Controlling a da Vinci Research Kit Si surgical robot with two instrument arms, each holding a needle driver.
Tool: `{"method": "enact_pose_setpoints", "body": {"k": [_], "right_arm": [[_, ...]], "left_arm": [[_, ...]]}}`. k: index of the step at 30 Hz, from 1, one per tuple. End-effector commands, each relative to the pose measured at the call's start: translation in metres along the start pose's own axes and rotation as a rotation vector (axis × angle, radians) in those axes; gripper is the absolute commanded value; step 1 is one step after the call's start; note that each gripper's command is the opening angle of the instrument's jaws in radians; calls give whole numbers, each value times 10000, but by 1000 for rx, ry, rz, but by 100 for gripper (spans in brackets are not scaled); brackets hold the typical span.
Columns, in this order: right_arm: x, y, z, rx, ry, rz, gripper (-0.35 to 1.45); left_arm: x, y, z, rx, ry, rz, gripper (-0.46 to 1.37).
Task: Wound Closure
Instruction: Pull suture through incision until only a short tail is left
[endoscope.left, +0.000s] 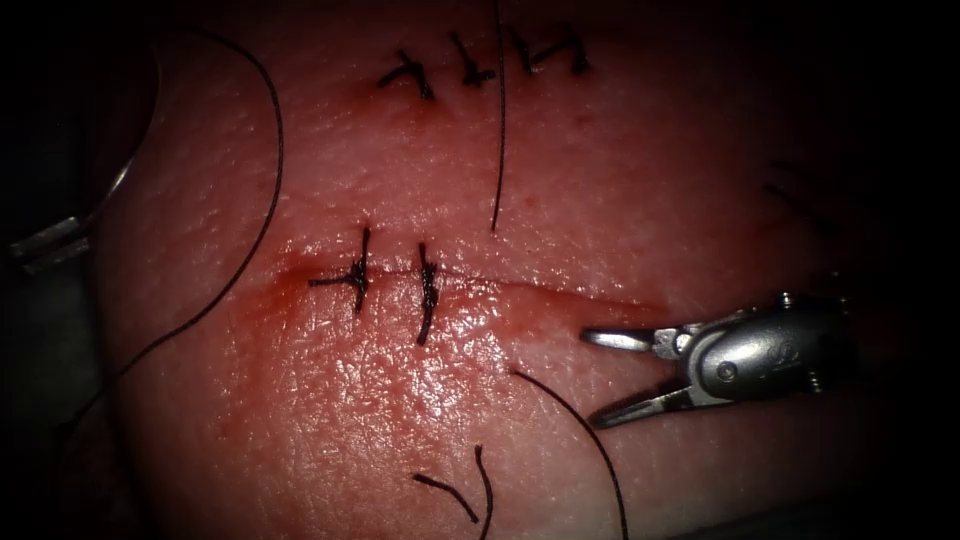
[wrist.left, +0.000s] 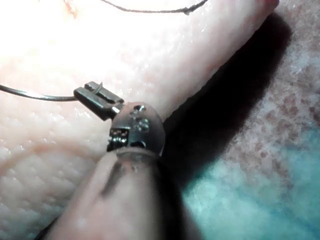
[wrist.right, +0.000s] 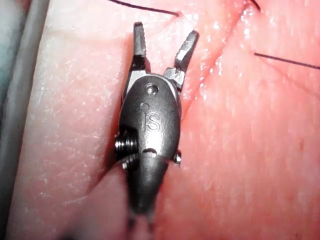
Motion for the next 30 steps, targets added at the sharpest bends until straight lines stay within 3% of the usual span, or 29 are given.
{"method": "enact_pose_setpoints", "body": {"k": [1, 6, 11, 12, 13, 14, 25, 30], "right_arm": [[-2, -1, 6, 9, 1, 0, 101], [-7, -6, 25, 34, 7, 1, 93], [-11, -4, 32, 53, 13, -8, 57], [-11, -3, 32, 55, 10, -2, 24], [-11, -3, 32, 82, 13, 3, -26], [-11, -2, 32, 104, -1, 3, -35], [-5, -7, 23, 125, -34, 7, -35], [11, -28, 21, 194, -54, -42, -35]], "left_arm": [[1, 1, 1, -8, 3, -1, -35], [3, 3, 5, -11, 9, -1, -35], [5, 4, 5, -12, 12, -1, -35], [5, 5, 4, -12, 12, -1, -35], [5, 5, 4, -12, 12, -1, -35], [6, 5, 3, -12, 12, -1, -35], [5, 7, 6, -12, 16, -6, -35], [5, 10, 12, -15, 21, -7, -35]]}}
